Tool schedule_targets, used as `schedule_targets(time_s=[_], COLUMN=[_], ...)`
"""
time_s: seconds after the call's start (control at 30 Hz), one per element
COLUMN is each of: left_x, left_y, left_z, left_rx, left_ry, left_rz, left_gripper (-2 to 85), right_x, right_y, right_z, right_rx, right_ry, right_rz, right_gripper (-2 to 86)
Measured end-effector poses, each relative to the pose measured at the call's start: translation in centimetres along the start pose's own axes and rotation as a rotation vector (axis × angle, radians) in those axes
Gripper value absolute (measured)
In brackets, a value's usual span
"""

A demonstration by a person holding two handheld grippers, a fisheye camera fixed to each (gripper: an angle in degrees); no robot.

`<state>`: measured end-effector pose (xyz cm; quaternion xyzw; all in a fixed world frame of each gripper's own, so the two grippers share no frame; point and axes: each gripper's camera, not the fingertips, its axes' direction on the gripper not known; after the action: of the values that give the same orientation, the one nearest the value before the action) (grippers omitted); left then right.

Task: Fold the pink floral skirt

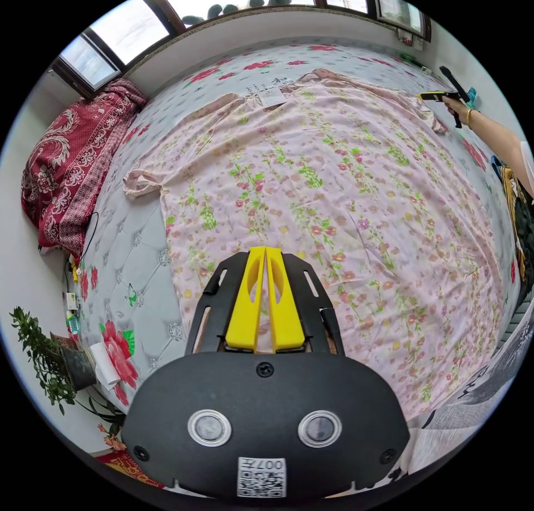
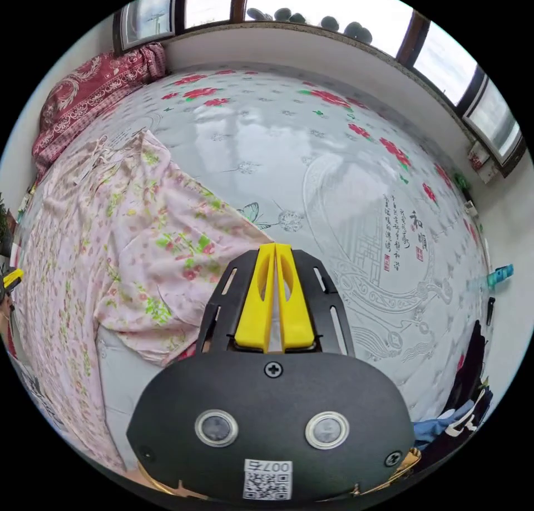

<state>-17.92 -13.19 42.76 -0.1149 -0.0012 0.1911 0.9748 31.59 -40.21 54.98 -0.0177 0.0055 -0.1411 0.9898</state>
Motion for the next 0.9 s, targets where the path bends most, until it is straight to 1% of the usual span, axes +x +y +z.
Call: schedule_targets(time_s=[0.1,0.13,0.17,0.2,0.33,0.37,0.43,0.47,0.5,0.57,0.63,0.7,0.77,0.83,0.9], left_x=[-0.7,-1.0,-1.1,-1.3,-2.2,-2.3,-3.1,-3.3,-3.8,-4.6,-5.9,-6.9,-7.9,-9.3,-10.5], left_y=[0.3,0.4,0.5,0.6,1.0,1.1,1.8,2.0,2.5,3.5,5.5,7.5,9.9,14.0,17.5], left_z=[0.5,0.6,0.7,0.8,1.2,1.2,1.1,1.0,0.9,0.5,-0.1,-0.8,-1.7,-3.2,-4.6], left_rx=[-0.004,-0.006,-0.005,-0.004,-0.004,-0.004,0.005,0.005,0.003,0.009,0.013,0.010,0.004,0.008,0.028], left_ry=[-0.011,-0.008,-0.012,-0.019,-0.033,-0.030,-0.016,-0.012,0.002,0.014,0.073,0.124,0.185,0.265,0.354], left_rz=[-0.007,-0.007,-0.008,-0.009,-0.006,-0.005,-0.009,-0.014,-0.021,-0.039,-0.071,-0.104,-0.128,-0.162,-0.187], left_gripper=[-1.0,-1.0,-1.0,-1.0,-1.0,-1.0,-0.9,-0.9,-0.9,-0.8,-0.4,0.6,3.1,6.1,7.5], right_x=[0.4,0.2,0.1,0.2,1.7,1.9,2.6,2.7,2.5,1.1,-2.7,-6.5,-10.6,-15.5,-18.7], right_y=[-0.6,-0.7,-0.7,-0.8,0.7,1.1,3.0,3.6,4.9,7.3,11.6,15.4,19.4,25.2,29.4], right_z=[0.0,0.5,0.9,2.2,1.8,1.5,-0.6,-1.3,-2.8,-5.7,-10.3,-13.7,-16.7,-20.8,-24.1], right_rx=[-0.013,-0.018,-0.036,-0.112,-0.065,-0.053,0.042,0.071,0.120,0.218,0.336,0.381,0.358,0.318,0.306], right_ry=[0.155,0.177,0.165,0.106,0.051,0.062,0.132,0.132,0.103,0.002,-0.168,-0.283,-0.361,-0.518,-0.576], right_rz=[0.013,-0.005,-0.016,-0.015,0.131,0.143,0.223,0.240,0.274,0.271,0.213,0.121,0.054,-0.056,-0.074], right_gripper=[0.2,0.4,0.5,1.0,5.0,5.3,6.0,6.1,6.1,5.8,4.4,3.4,2.3,0.9,0.7])
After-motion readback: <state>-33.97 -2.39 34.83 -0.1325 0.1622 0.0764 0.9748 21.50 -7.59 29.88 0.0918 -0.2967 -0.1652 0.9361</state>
